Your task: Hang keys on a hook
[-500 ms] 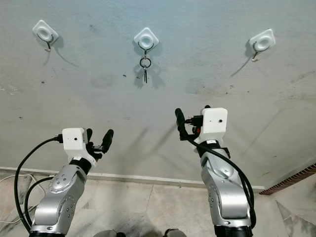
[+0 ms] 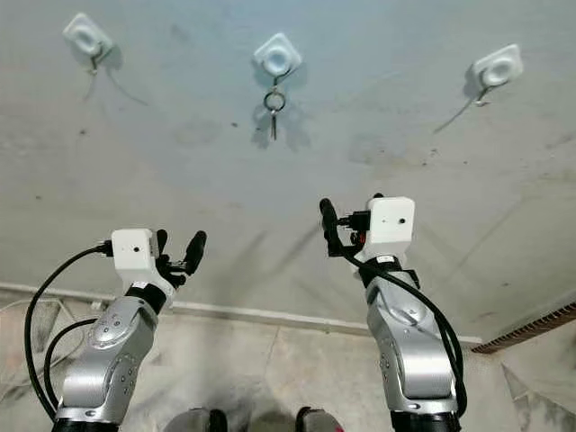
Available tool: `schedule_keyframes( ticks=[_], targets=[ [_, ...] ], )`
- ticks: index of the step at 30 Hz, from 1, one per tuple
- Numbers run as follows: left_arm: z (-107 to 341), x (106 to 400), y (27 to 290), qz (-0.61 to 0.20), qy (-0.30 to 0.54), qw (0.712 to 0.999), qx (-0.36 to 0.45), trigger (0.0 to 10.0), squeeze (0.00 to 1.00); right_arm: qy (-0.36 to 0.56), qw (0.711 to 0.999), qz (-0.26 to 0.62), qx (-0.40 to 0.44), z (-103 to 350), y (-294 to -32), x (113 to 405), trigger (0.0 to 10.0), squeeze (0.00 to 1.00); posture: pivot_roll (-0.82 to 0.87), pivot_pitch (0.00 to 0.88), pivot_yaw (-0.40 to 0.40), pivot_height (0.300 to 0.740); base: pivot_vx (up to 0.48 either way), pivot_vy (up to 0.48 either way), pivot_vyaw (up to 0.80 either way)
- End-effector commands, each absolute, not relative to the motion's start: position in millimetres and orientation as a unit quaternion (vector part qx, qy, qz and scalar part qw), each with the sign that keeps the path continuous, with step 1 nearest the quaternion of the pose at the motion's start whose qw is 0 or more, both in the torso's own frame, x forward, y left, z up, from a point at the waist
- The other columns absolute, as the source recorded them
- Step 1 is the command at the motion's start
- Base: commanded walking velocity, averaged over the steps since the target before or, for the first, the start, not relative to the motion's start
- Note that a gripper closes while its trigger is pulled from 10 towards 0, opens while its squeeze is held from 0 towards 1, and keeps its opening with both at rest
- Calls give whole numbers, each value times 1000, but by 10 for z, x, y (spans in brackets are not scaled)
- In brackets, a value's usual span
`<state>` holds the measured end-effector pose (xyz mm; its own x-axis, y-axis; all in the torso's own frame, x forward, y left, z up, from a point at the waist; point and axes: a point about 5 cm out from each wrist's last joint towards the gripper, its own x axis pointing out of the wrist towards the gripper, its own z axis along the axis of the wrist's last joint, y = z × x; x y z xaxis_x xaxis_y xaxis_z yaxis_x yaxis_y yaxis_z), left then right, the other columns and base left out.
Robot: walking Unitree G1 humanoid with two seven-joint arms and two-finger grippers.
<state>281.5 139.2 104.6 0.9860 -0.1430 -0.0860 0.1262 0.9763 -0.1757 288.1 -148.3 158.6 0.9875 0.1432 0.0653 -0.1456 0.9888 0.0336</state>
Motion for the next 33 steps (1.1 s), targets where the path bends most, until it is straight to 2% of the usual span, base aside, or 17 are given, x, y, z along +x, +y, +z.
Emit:
schedule_keyframes(
  ticks=[1,16,18,33],
  targets=[
    [1009,2803,1435,-58,57,994,-78,10000,0,-27,997,69,24,1572,-1499,2864,10000,0,-55,168,31,740,-285,0,0],
    [1015,2831,1435,-58,56,994,-79,10000,0,-29,997,66,24,1582,-1497,2895,10000,0,-52,158,33,740,-278,0,0],
    [1016,2833,1437,-59,56,994,-79,10000,0,-29,997,66,25,1582,-1492,2897,10000,0,-50,155,33,740,240,0,0],
    [1027,2846,1443,-59,54,994,-78,10000,0,-33,997,70,32,1600,-1480,2927,10000,0,-46,144,33,740,-351,0,0]
  ],
)
